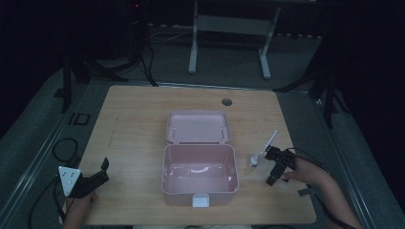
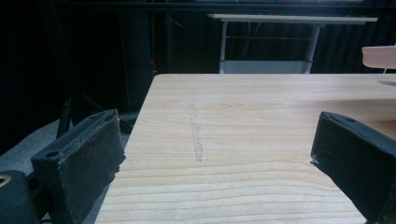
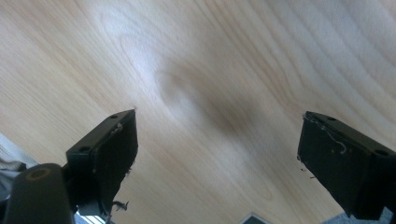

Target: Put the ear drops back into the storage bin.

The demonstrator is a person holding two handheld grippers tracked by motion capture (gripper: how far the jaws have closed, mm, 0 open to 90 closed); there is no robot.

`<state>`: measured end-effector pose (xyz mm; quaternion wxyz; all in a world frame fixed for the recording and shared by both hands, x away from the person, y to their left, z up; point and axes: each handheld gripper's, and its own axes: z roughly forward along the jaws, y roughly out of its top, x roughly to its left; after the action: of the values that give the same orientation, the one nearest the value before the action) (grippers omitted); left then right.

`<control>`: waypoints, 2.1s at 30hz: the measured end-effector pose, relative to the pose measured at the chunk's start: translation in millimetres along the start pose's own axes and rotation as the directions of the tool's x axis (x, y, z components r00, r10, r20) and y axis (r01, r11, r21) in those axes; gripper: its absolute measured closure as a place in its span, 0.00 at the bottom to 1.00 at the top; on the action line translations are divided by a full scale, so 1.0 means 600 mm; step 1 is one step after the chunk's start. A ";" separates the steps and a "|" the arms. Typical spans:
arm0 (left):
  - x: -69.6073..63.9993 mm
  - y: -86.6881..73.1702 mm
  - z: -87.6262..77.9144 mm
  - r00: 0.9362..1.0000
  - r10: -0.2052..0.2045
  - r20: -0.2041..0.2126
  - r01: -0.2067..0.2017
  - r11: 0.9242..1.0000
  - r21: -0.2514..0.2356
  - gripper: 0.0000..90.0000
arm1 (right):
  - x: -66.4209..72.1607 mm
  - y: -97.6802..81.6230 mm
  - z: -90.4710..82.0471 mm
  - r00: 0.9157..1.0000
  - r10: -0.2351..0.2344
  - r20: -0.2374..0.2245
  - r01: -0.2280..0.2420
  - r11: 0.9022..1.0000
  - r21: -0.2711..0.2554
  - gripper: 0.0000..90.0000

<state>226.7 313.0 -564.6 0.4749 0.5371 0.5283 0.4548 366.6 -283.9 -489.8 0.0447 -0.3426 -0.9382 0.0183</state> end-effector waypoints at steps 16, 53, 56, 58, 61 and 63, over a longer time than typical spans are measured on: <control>0.000 0.000 0.000 1.000 0.002 0.001 -0.002 1.000 0.001 0.03 | 0.001 0.060 -0.003 0.998 -0.057 0.032 0.057 0.998 -0.001 0.21; 0.000 0.001 0.002 1.000 0.002 0.000 -0.002 1.000 0.012 0.03 | 0.006 0.128 0.028 0.993 -0.120 0.022 0.119 0.993 0.020 0.63; 0.000 0.001 0.002 1.000 0.002 0.000 -0.002 1.000 0.012 0.03 | 0.008 0.127 0.028 0.990 -0.140 0.026 0.140 0.990 0.028 0.65; 0.000 0.001 0.002 1.000 0.002 0.000 -0.002 1.000 0.011 0.03 | 0.010 0.126 0.027 0.985 -0.170 0.039 0.169 0.985 0.034 0.66; 0.000 0.001 0.002 1.000 0.002 0.000 -0.002 1.000 0.012 0.03 | 0.012 0.123 0.025 0.977 -0.211 0.036 0.209 0.977 0.042 0.66; 0.000 0.001 0.002 1.000 0.002 0.000 -0.002 1.000 0.012 0.03 | 0.014 0.121 0.022 0.973 -0.230 0.036 0.228 0.973 0.040 0.66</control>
<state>227.8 312.9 -564.2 0.4713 0.5404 0.5306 0.4520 405.5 -223.2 -507.0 0.0337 -0.2309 -0.9717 0.0366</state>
